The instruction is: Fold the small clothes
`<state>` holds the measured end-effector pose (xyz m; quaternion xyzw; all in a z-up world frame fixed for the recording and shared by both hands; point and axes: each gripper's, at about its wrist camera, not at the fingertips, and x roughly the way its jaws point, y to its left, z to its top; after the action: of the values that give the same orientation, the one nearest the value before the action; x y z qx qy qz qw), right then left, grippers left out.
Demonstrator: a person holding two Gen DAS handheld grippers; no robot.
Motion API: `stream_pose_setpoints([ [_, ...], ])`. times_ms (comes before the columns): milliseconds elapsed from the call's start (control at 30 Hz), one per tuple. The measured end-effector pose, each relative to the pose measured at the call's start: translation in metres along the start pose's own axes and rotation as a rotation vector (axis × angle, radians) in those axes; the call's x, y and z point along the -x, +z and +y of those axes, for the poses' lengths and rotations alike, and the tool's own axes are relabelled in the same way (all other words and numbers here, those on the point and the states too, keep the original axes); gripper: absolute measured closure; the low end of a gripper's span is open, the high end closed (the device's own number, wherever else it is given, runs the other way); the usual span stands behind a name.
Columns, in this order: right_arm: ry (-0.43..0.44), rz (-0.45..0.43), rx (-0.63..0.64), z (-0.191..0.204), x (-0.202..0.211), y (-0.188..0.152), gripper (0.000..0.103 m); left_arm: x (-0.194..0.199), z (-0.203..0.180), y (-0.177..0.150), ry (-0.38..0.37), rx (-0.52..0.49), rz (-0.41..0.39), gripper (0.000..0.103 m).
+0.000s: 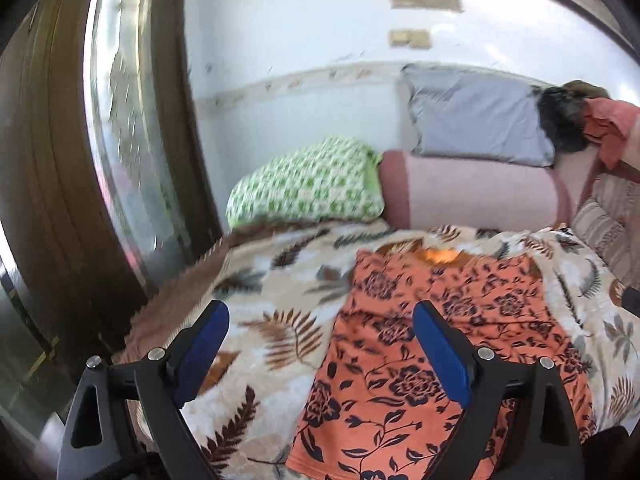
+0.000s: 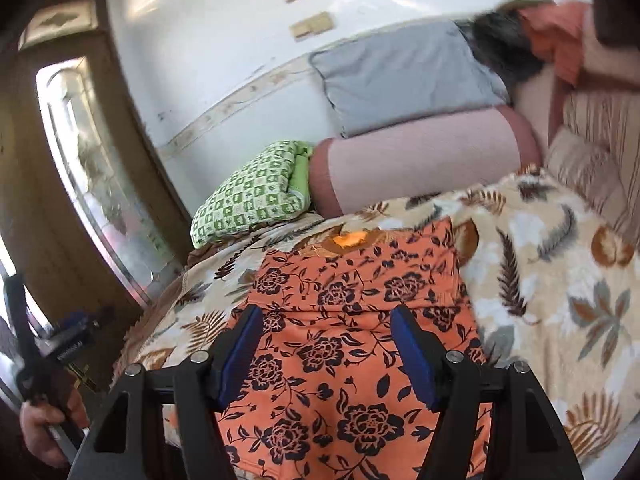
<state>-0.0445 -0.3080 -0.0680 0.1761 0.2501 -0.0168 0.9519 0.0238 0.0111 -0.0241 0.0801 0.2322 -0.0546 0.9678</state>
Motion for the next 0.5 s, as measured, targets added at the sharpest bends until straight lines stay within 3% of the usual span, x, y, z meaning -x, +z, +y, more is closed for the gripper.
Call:
stream_pose_setpoints([
  [267, -0.002, -0.031, 0.098, 0.045, 0.038, 0.004, 0.033, 0.028, -0.008, 0.009, -0.026, -0.014, -0.033, 0.010],
  [500, -0.034, -0.048, 0.124, 0.061, 0.058, 0.009, 0.033, 0.041, -0.003, 0.009, -0.019, 0.002, -0.038, 0.010],
])
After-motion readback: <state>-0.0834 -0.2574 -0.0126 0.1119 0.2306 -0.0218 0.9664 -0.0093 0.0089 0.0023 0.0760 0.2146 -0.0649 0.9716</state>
